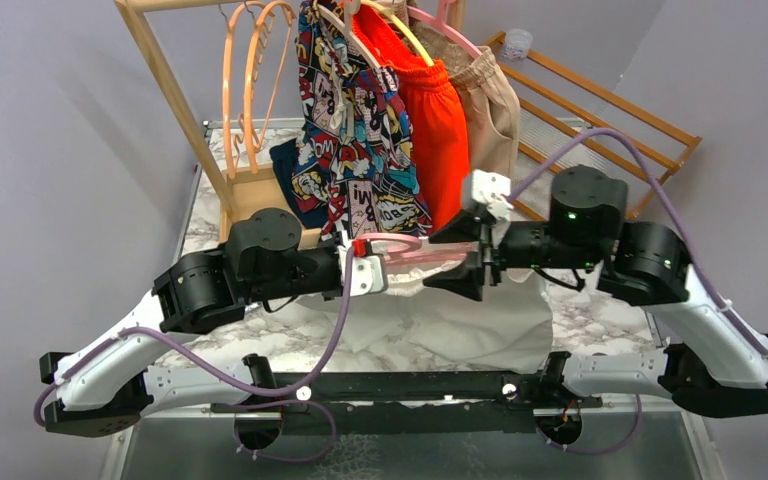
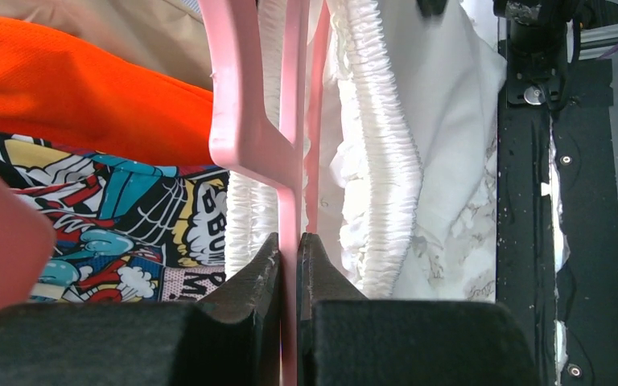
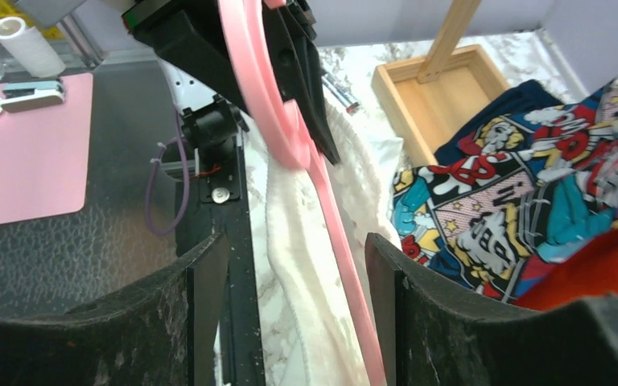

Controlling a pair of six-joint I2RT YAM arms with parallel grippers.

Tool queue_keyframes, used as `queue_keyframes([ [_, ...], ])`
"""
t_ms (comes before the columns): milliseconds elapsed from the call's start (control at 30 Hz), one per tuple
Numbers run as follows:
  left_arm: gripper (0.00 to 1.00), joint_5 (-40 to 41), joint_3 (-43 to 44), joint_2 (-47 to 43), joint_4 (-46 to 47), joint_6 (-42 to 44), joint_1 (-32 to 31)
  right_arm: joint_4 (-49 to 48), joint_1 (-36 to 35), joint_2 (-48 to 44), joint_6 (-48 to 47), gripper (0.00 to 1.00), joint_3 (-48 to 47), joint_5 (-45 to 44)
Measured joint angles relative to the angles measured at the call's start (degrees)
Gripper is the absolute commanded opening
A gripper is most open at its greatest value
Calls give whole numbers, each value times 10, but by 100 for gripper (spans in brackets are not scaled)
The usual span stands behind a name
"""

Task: Place the shorts on the hanger
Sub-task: Hang the shorts on the hanger.

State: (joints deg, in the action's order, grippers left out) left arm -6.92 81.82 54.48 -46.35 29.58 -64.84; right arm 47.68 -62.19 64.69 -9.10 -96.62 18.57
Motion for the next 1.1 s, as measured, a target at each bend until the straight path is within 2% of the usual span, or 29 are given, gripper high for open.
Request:
queue_keyframes([
  [300,0,-16,-7,-23,-25,-10,0,35,0,-82,-26,69,22,-45],
  [600,0,-36,-7,-22,-45,-16,0,56,0,-110,-76,69,81,-57],
  [1033,0,-56,-5,-16,-57,-19,0,56,0,-113,-112,57,125,-62],
  [1100,0,-56,-3,-16,-57,-20,0,55,0,-108,-113,49,127,-63],
])
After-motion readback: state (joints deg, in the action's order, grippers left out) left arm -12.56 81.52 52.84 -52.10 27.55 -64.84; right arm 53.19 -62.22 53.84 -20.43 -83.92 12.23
